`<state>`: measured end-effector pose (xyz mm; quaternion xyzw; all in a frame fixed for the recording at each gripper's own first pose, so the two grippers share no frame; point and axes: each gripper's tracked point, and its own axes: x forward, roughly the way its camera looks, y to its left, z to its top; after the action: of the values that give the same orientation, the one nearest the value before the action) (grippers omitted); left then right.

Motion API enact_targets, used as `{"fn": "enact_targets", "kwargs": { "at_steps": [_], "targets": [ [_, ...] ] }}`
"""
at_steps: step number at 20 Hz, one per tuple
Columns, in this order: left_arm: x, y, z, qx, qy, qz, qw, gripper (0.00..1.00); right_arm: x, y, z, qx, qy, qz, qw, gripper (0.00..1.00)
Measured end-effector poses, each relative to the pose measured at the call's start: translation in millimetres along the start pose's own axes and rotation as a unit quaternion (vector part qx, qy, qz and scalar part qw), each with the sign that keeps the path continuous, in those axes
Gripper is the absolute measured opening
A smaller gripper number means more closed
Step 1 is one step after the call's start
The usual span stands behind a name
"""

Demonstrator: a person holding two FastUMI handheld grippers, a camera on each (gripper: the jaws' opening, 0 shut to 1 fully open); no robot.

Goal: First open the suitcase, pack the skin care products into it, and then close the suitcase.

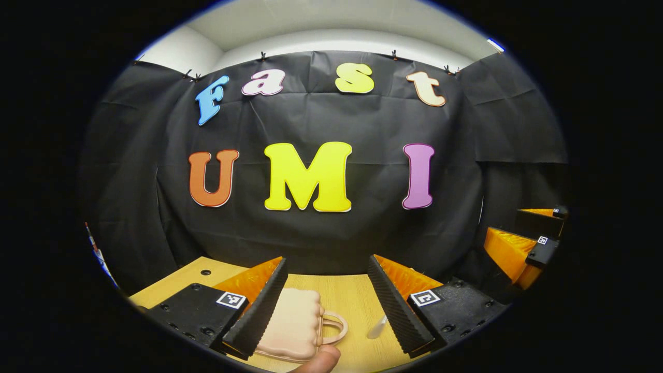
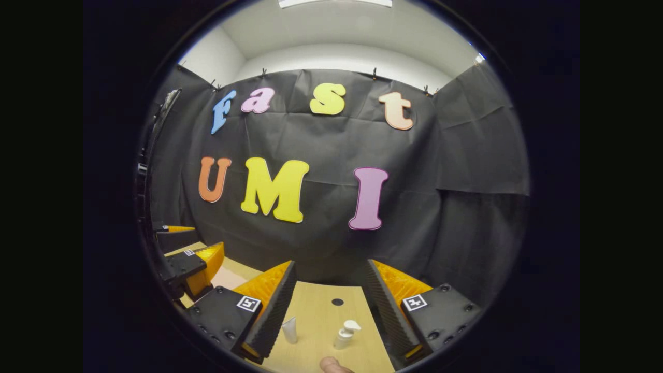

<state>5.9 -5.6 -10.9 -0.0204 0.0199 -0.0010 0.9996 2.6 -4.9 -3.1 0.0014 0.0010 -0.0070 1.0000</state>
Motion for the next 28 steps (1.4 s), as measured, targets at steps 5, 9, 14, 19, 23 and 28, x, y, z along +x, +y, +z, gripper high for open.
{"fn": "enact_targets", "kwargs": {
  "at_steps": [5, 9, 14, 19, 23, 28],
  "targets": [
    [3.3, -0.8, -6.0, -0.005, 0.000, 0.000, 1.000, 0.99, -1.4, -5.8, 0.4, 0.005, -0.007, -0.001, 1.000, 0.81],
    [11.0, 6.1, -33.2, 0.054, -0.003, 0.009, 0.999, 0.99, -3.0, -16.6, -12.6, -0.007, -0.001, -0.012, 1.000, 0.81],
    [22.6, -4.7, -113.9, 0.167, 0.029, -0.021, 0.985, 0.99, -8.6, -34.1, -24.8, 0.023, 0.005, -0.022, 0.999, 0.80],
    [33.6, -23.4, -180.3, 0.288, 0.052, -0.039, 0.955, 0.99, -6.8, -65.4, -42.7, 0.027, 0.014, -0.054, 0.998, 0.80],
    [42.0, -19.3, -238.1, 0.392, 0.090, -0.033, 0.915, 0.98, -6.3, -89.8, -57.8, 0.050, 0.031, -0.072, 0.996, 0.80],
    [57.0, -9.7, -277.6, 0.533, 0.116, -0.016, 0.838, 0.99, -12.3, -121.2, -73.0, 0.062, 0.043, -0.091, 0.993, 0.80]
  ]
}}
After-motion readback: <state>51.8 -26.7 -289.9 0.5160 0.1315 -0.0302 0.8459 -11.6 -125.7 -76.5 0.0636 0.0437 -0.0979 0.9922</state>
